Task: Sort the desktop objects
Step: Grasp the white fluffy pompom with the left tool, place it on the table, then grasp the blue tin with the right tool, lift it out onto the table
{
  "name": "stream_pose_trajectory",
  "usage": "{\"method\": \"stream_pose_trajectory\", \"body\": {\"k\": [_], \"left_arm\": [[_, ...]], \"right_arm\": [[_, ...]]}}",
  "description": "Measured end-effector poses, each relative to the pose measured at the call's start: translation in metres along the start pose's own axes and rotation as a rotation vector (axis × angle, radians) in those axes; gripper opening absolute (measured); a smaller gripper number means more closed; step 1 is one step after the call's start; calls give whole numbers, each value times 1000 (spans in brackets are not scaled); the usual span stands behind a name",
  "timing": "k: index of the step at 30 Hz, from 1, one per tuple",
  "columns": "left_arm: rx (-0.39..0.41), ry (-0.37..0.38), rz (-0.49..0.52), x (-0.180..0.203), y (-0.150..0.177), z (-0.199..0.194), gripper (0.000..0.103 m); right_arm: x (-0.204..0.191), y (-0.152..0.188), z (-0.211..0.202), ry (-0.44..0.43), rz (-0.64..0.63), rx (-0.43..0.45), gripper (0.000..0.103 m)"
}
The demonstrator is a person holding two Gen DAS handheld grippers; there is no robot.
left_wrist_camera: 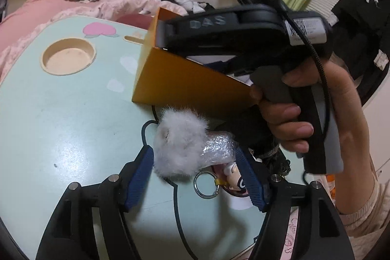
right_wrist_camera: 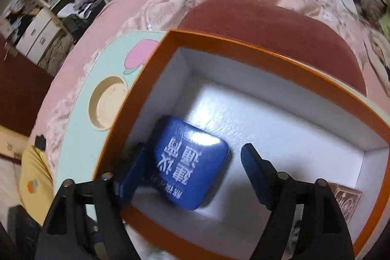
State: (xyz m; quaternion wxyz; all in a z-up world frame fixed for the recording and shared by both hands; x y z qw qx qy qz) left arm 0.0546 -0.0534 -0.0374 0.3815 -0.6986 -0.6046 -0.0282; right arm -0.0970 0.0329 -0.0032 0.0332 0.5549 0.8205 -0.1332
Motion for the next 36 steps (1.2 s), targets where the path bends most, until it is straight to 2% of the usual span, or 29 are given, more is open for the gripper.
{"method": "stream_pose_trajectory", "body": {"k": [1, 4, 6, 7, 8, 10, 11, 13, 15, 18, 20, 22, 23, 25, 31, 36], "left_arm": [[4, 5, -2, -2, 2, -2, 69], [14, 15, -7, -3, 5, -4, 69], [17, 15, -8, 6, -6, -3, 69], [20, 13, -6, 6, -4, -3, 69], [19, 12, -6, 9, -16, 0, 69], [19, 13, -8, 9, -16, 0, 69], [19, 14, -9, 9, -15, -1, 69], [21, 16, -11, 9, -16, 0, 69], [24, 17, -13, 9, -17, 1, 69], [22, 17, -13, 9, -17, 1, 70], [24, 20, -18, 9, -17, 0, 70], [28, 33, -26, 8, -17, -1, 70], [28, 38, -30, 7, -17, -1, 70], [31, 46, -34, 6, -17, -1, 70], [27, 46, -38, 5, -19, -2, 70], [47, 70, -56, 0, -23, -7, 71]], "right_arm": [[7, 2, -1, -11, 6, -7, 78], [38, 6, -11, 65, 67, 9, 78], [57, 6, -21, 114, 121, 33, 78], [66, 8, -25, 100, 153, 45, 78], [75, 11, -29, 26, 188, 50, 78], [76, 7, -36, -89, 230, 48, 78], [74, 9, -39, -103, 224, 57, 78], [62, 10, -41, -75, 163, 70, 78], [52, 14, -35, -37, 117, 26, 78], [36, 10, -13, 7, 113, -71, 79], [26, 14, -7, 102, 54, -39, 82], [24, 15, -5, 93, 60, -18, 82], [23, 16, -5, 92, 57, -23, 78], [23, 19, -7, 73, 57, -21, 69], [26, 21, -11, 42, 52, 21, 68], [47, 18, -44, -76, 84, 170, 68]]}}
Point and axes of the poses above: each gripper's, at about its wrist camera, not at the fingertips, and z roughly the way its jaws point, x to its right, y to its underside, the point moved 3 cm from there along z, roughly the way its jaws point, and after that the axes turned 10 degrees about -x, right-handed, at the moved point
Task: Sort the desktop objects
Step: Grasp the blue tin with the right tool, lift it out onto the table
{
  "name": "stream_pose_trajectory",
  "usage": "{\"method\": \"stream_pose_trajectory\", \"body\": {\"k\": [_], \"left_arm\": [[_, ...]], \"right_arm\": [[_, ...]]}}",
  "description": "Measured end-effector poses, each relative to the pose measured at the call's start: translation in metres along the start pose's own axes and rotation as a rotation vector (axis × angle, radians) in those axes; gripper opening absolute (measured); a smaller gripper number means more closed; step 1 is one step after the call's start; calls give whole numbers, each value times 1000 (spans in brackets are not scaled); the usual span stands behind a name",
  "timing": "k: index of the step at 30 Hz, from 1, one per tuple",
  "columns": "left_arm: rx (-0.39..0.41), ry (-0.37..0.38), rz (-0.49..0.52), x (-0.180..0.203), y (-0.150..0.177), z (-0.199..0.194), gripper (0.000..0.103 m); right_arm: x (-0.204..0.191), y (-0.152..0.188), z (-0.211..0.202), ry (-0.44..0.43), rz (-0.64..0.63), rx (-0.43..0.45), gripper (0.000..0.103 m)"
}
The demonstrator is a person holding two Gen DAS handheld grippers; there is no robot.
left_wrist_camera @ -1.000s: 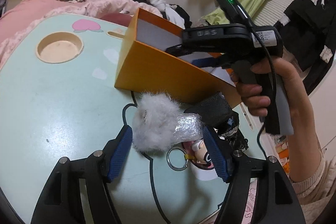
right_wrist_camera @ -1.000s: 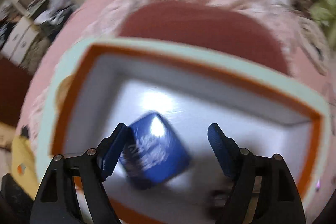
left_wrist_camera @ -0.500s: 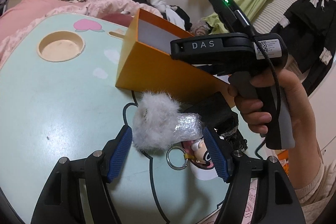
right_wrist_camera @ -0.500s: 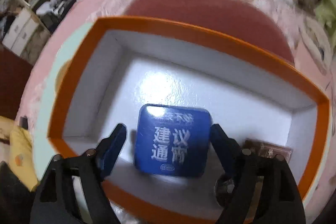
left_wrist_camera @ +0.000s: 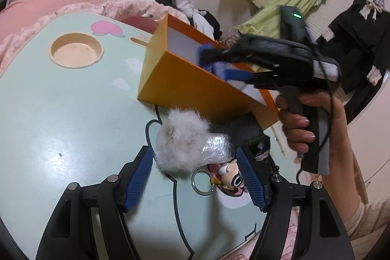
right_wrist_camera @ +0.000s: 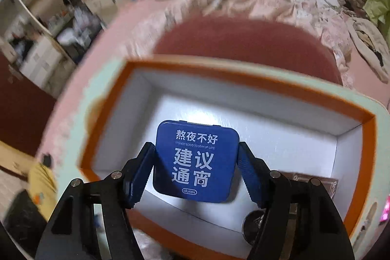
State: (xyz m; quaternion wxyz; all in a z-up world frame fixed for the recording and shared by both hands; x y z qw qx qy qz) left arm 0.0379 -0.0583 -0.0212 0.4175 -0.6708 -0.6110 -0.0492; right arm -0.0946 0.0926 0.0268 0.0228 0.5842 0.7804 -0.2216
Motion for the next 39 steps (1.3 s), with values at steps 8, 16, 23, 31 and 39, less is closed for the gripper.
{"method": "stream_pose_trajectory", "body": {"k": [8, 16, 23, 31, 39], "left_arm": [[85, 23, 8, -4, -21, -23, 81], [160, 87, -10, 2, -60, -48, 81], [90, 64, 71, 46, -100, -38, 81], [-252, 35, 172, 107, -122, 49, 81], [-560, 8, 179, 142, -114, 149, 70]], "right_arm": [[-4, 35, -79, -258, -20, 203, 68], [-4, 84, -59, -455, -46, 67, 69], [-4, 97, -54, -415, -19, 202, 70], [17, 151, -73, -385, 3, 324, 76], [17, 179, -55, -440, 39, 266, 76]]}}
Point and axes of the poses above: each gripper's, at about its wrist camera, not at the fingertips, and z roughly the way its jaws point, x to its right, y to its underside, the point moved 3 cm from there along z, roughly the way its jaws point, and after that the axes turned 10 degrees about -x, right-handed, at the moved point
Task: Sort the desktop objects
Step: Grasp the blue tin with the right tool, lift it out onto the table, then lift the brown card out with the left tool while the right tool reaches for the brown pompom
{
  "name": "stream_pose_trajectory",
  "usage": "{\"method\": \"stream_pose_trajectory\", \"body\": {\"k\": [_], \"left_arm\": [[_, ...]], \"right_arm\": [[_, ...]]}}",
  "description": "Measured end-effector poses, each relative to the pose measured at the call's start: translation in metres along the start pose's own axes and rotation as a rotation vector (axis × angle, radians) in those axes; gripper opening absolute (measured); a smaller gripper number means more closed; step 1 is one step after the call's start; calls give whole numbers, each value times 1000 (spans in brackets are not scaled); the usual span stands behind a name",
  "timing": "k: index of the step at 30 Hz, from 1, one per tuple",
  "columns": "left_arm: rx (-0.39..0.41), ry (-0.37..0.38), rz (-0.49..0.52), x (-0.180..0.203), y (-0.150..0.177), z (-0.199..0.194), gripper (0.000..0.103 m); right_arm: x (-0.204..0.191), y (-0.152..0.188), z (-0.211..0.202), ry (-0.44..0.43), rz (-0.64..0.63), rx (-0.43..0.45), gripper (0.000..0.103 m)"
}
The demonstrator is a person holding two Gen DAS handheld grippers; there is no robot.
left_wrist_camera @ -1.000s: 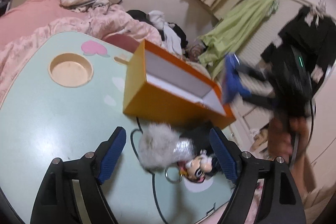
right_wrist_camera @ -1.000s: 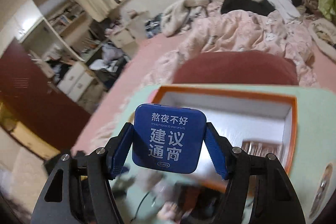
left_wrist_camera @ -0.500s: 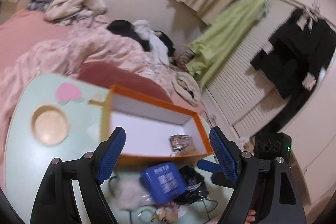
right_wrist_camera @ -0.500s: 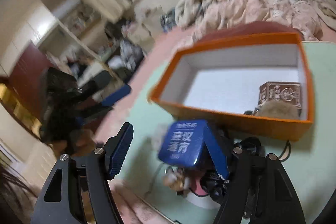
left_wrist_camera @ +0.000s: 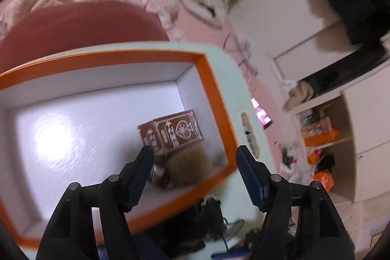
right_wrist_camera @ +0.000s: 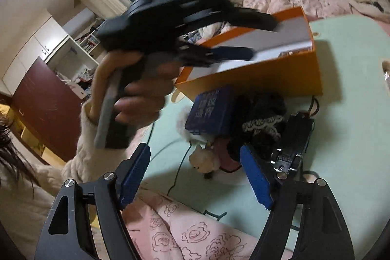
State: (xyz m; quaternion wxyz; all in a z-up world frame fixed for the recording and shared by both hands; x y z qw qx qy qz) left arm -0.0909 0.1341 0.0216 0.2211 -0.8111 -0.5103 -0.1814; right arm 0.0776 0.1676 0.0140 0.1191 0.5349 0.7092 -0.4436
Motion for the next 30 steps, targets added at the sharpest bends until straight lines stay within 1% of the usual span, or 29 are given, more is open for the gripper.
{"method": "stream_pose_trajectory", "body": {"k": [2, 3, 4, 6, 8, 11, 14, 15, 16, 17, 18, 19, 20, 21, 22, 24, 25, 26, 27, 29, 30], "left_arm": [[-51, -58, -11, -2, -11, 19, 70], [-82, -101, -6, -5, -14, 29, 67], [-71, -118, 17, -5, -15, 30, 67], [-81, -194, 67, -5, -14, 27, 51], [-88, -226, 66, -10, -10, 19, 44], [-69, -273, 50, -25, -8, 3, 44], [-48, -385, 47, -41, 3, -14, 44], [-44, -405, 38, -48, 2, -17, 44], [-40, -403, 25, -54, 4, -24, 44], [-39, -375, 15, -57, 5, -26, 44], [-36, -327, 3, -61, 10, -31, 45], [-30, -259, -18, -63, 12, -37, 46], [-23, -218, -34, -66, 13, -40, 52], [-18, -197, -46, -66, 13, -41, 59], [-6, -181, -59, -65, 12, -43, 60], [12, -192, -49, -60, 7, -43, 61], [24, -218, -28, -54, 4, -43, 61], [32, -242, -10, -50, 1, -42, 63], [34, -262, 5, -46, -5, -37, 68], [17, -324, 41, -40, -16, -26, 74], [-7, -367, 54, -39, -21, -18, 74]], "right_arm": [[3, -4, 3, 0, 7, -4, 76], [5, -4, 2, -3, 8, -2, 76], [5, -2, 0, -4, 9, 0, 76], [7, -4, -1, -2, 8, 3, 76], [10, -4, -1, 0, 7, -5, 76], [17, -3, 2, -3, 21, -21, 76], [21, 0, 2, -14, 31, -24, 76], [20, 1, 2, -14, 29, -24, 76], [20, 3, 3, -13, 26, -25, 76], [20, 3, 3, -14, 22, -26, 76], [19, 3, 3, -16, 21, -26, 76], [15, 5, 4, -16, 22, -24, 76], [16, 6, 4, -18, 23, -25, 76], [16, 5, 5, -19, 25, -26, 76], [16, 6, 5, -18, 29, -26, 76], [17, 6, 6, -18, 35, -26, 76], [18, 4, 6, -18, 36, -27, 76], [19, 5, 5, -16, 37, -25, 76], [18, 5, 5, -15, 38, -23, 76], [18, 6, 4, -13, 41, -20, 76], [19, 6, 3, -12, 44, -17, 76]]}}
Point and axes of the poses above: each gripper's, at about its wrist camera, not at the fingertips, and z roughly the way its jaws point, x to its right, y to its underside, the point moved 3 cm from there along z, roughly the way its jaws point, and after that the axes turned 10 degrees about -x, right-handed, at the moved point
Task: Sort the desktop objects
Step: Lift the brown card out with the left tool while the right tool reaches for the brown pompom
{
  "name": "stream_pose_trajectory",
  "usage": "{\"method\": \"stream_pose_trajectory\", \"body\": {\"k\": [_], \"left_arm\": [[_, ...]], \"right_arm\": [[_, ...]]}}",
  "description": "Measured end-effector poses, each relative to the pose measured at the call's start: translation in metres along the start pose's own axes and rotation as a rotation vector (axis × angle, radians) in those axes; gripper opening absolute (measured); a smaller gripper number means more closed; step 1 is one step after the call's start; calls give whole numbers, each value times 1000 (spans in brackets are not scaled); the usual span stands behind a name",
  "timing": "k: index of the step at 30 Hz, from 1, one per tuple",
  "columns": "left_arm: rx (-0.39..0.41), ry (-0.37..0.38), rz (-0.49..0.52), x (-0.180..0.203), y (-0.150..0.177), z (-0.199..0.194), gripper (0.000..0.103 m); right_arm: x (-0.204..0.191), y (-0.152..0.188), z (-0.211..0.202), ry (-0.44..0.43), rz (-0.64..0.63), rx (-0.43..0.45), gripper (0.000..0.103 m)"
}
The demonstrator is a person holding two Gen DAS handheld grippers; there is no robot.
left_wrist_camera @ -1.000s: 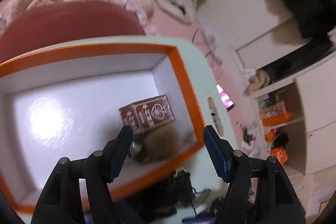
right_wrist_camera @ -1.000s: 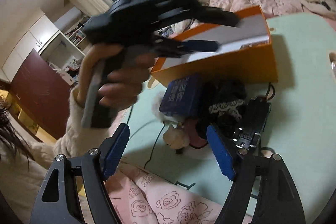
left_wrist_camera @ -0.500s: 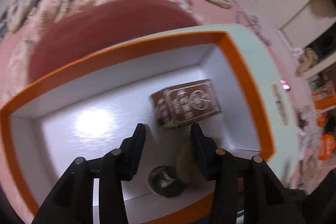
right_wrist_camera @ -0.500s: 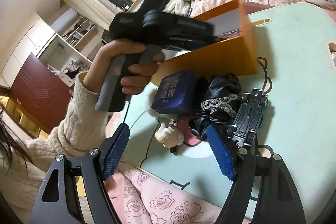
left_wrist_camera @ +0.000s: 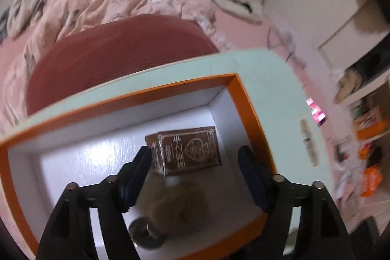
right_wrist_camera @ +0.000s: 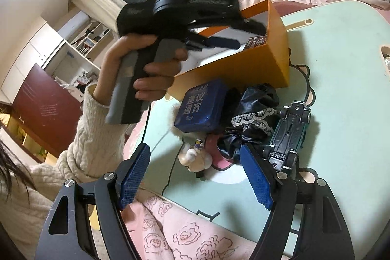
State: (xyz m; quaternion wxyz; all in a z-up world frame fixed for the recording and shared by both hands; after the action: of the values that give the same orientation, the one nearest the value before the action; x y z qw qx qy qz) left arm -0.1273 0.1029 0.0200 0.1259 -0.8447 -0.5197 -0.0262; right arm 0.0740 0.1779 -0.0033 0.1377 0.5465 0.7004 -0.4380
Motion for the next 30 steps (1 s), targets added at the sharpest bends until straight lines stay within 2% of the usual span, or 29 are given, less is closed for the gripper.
{"method": "stream_pose_trajectory", "body": {"k": [1, 4, 5, 6, 7, 11, 13, 15, 17, 20, 21, 24, 27, 30], "left_arm": [[-41, -65, 21, 1, -3, 11, 74], [-53, -66, 34, 5, -14, 24, 73], [-56, -78, 33, 3, -13, 23, 61], [-53, -121, 39, 2, -12, 22, 55], [-51, -124, 43, 1, -10, 21, 55], [28, -15, -13, -16, 0, 8, 55], [120, 87, -40, -22, 4, -7, 55], [200, 156, -66, -27, 12, -27, 55], [290, 232, -89, -33, 34, -54, 55], [366, 320, -99, -40, 72, -82, 55], [378, 327, -102, -41, 78, -85, 55], [424, 316, -128, -50, 115, -92, 55], [443, 244, -165, -61, 154, -83, 55], [448, 204, -195, -72, 178, -69, 55]], "right_arm": [[0, 0, 0, 0, 2, 1, 76], [2, 1, -2, -4, 11, 6, 76], [2, 1, -3, -6, 13, 7, 76], [2, 1, -2, -8, 14, 7, 76], [2, 2, -2, -9, 14, 8, 76], [2, 2, -1, -13, 13, 3, 76], [1, 2, 0, -14, 12, 3, 76], [1, 3, -1, -12, 12, 4, 76], [2, 3, 0, -7, 15, 2, 76], [2, 1, -1, 10, 9, 0, 76], [1, 1, -2, 21, 1, 2, 76], [-2, -2, -1, 49, -21, 2, 76], [-4, -10, -2, 87, -43, 10, 76], [-7, -26, -10, 134, -75, 39, 75]]}}
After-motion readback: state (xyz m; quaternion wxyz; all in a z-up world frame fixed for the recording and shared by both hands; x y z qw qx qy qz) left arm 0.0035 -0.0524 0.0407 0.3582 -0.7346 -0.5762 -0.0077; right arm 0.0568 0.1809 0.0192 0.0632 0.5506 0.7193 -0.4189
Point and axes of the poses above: each gripper's, at about its wrist camera, not at the fingertips, and z roughly the way its jaws point, x to its right, y to its underside, the point moved 3 cm from there along z, roughly the way its jaws point, and after that the axes turned 10 degrees about -x, right-handed, at the moved point
